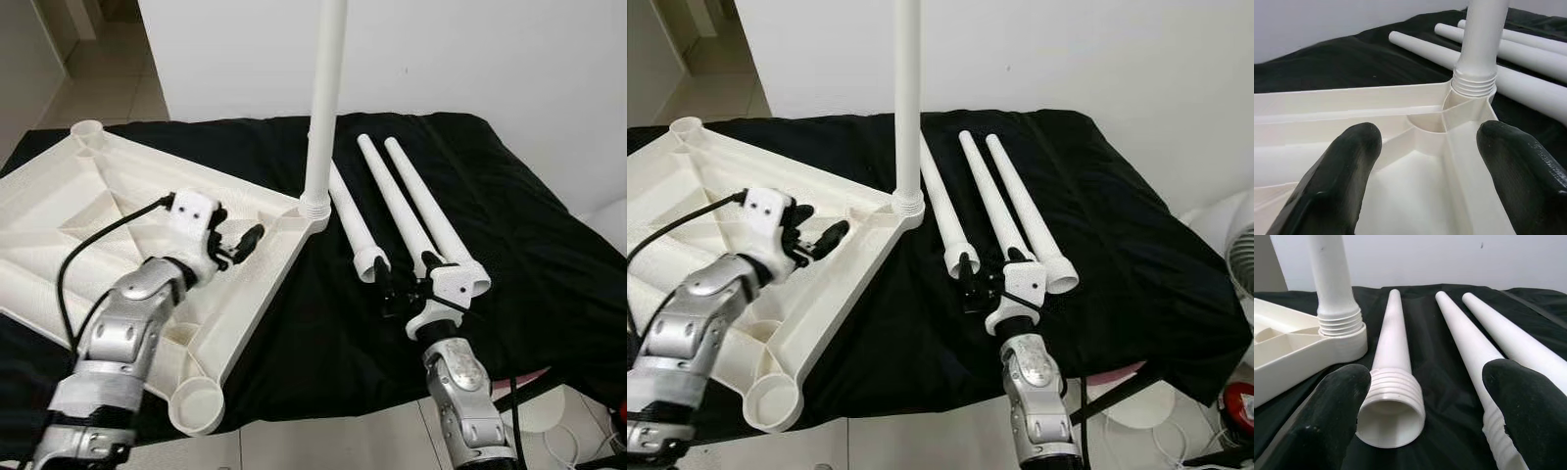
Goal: Building children table
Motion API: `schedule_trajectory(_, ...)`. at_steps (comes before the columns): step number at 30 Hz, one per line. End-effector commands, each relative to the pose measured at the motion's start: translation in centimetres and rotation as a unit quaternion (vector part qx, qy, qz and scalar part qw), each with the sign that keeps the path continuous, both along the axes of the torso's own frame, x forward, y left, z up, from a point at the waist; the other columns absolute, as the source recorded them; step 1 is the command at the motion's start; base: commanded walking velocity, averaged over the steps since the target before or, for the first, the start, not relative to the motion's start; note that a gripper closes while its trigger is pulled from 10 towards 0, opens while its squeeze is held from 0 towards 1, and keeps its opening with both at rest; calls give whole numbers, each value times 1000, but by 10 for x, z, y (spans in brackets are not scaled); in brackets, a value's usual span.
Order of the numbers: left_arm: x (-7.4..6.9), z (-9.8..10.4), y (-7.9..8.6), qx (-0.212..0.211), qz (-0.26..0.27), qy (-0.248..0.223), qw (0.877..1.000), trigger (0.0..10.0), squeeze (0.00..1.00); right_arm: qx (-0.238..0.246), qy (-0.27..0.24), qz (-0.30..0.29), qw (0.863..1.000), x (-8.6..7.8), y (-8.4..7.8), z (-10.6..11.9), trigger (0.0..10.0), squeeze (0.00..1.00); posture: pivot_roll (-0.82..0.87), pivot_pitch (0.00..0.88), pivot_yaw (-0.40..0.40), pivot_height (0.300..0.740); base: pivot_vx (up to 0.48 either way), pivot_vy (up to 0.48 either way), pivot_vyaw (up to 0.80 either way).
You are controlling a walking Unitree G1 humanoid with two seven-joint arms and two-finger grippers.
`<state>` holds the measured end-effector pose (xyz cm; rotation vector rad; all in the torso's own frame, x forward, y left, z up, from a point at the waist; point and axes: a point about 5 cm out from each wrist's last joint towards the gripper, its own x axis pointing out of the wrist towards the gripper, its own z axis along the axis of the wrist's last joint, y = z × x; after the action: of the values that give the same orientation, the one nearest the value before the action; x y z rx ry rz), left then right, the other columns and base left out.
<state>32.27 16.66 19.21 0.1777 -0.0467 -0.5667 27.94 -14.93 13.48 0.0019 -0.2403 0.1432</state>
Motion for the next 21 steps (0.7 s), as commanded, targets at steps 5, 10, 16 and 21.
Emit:
schedule_trajectory(5, -32, -10, 29, 60, -197, 86, 975, 10000, 0, -10, 5, -3, 1000, 4, -9, 0, 10000, 0, 44, 110, -18, 740, 0, 0, 0)
schedule_trajectory(10, -47, -13, 43, 92, -222, 124, 963, 10000, 0, -14, 7, -3, 1000, 4, -12, 0, 10000, 0, 57, 115, -14, 740, 0, 0, 0)
schedule_trajectory(16, -65, -13, 68, 115, -236, 189, 946, 10000, 0, -17, 11, -4, 1000, 5, -12, -3, 10000, 0, 76, 110, -19, 740, 0, 0, 0)
schedule_trajectory(21, -70, -15, 77, 132, -235, 204, 941, 10000, 0, -17, 12, 3, 1000, 6, -9, -3, 10000, 0, 80, 104, -20, 740, 0, 0, 0)
